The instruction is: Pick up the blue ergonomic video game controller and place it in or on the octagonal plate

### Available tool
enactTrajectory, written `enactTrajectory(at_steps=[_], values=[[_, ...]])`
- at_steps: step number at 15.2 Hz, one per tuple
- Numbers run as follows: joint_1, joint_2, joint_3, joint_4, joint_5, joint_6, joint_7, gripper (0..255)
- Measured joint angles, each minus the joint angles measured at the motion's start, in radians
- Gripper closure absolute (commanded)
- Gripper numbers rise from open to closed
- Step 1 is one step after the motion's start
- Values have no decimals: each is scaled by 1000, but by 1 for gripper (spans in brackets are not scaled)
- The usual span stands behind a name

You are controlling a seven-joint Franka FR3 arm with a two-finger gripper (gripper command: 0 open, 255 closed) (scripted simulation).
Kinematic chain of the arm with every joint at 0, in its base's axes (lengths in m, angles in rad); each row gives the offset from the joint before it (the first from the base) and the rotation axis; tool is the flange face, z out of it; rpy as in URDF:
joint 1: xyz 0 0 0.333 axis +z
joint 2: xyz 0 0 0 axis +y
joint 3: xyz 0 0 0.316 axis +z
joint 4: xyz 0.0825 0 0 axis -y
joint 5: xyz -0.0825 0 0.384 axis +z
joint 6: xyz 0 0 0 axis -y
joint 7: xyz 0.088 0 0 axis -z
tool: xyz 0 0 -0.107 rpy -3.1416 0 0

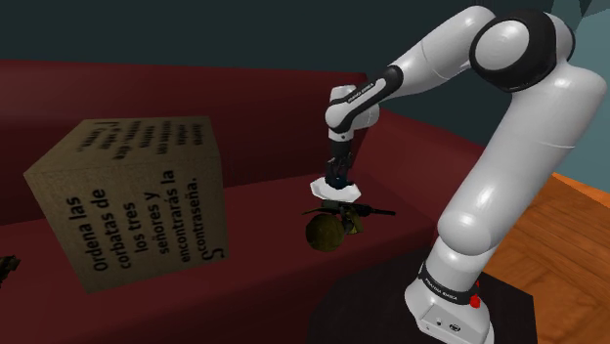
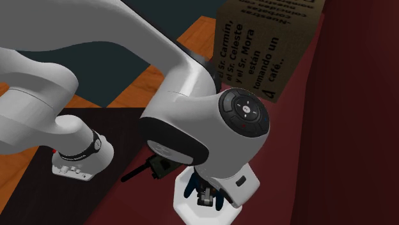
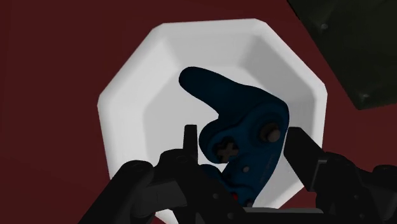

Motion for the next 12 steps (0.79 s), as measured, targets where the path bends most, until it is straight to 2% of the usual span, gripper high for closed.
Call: enactTrajectory(at_steps=[4,10,11,12], values=[[-2,33,-3,-22,1,54,-5,255],[-1,43,-2,-21,3,64,-3,255],[-1,43,-2,-21,3,64,-3,0],[-1,43,-2,-21,3,64,-3,0]])
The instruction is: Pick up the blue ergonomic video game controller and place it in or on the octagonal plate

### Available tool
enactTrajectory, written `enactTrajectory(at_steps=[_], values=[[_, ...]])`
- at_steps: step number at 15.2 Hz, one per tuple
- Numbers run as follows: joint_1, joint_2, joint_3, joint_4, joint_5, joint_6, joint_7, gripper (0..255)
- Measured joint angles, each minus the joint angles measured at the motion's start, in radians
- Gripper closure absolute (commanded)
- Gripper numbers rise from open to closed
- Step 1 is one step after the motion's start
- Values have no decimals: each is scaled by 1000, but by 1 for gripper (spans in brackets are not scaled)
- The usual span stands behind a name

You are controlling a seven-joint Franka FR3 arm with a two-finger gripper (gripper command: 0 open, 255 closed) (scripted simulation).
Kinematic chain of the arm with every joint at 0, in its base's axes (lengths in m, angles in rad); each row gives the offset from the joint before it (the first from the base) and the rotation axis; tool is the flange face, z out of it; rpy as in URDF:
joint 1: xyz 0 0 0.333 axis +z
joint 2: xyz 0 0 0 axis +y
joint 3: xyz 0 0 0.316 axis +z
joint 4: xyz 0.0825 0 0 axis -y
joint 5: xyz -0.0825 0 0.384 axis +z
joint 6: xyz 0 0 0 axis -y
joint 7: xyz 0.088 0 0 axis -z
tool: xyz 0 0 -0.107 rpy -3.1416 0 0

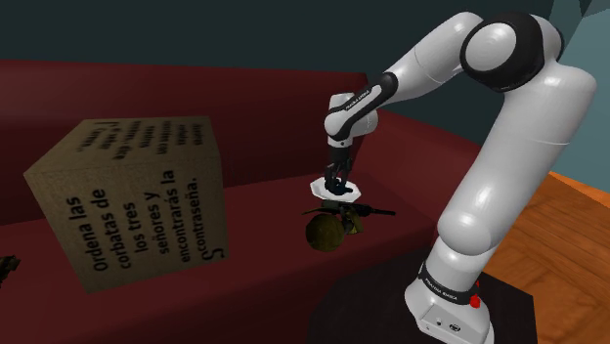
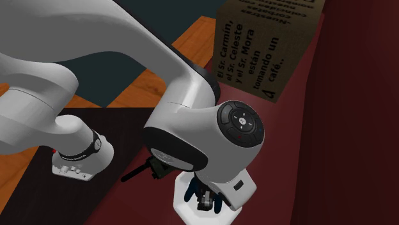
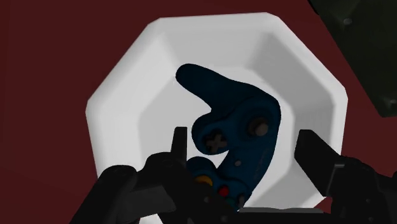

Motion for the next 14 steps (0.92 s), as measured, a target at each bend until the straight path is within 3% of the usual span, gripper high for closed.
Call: enactTrajectory(at_steps=[5,10,14], values=[[0,0,0,0,0,0,0,0],[2,-54,2,66,-2,-117,3,0],[2,-63,2,71,-3,-133,3,0]])
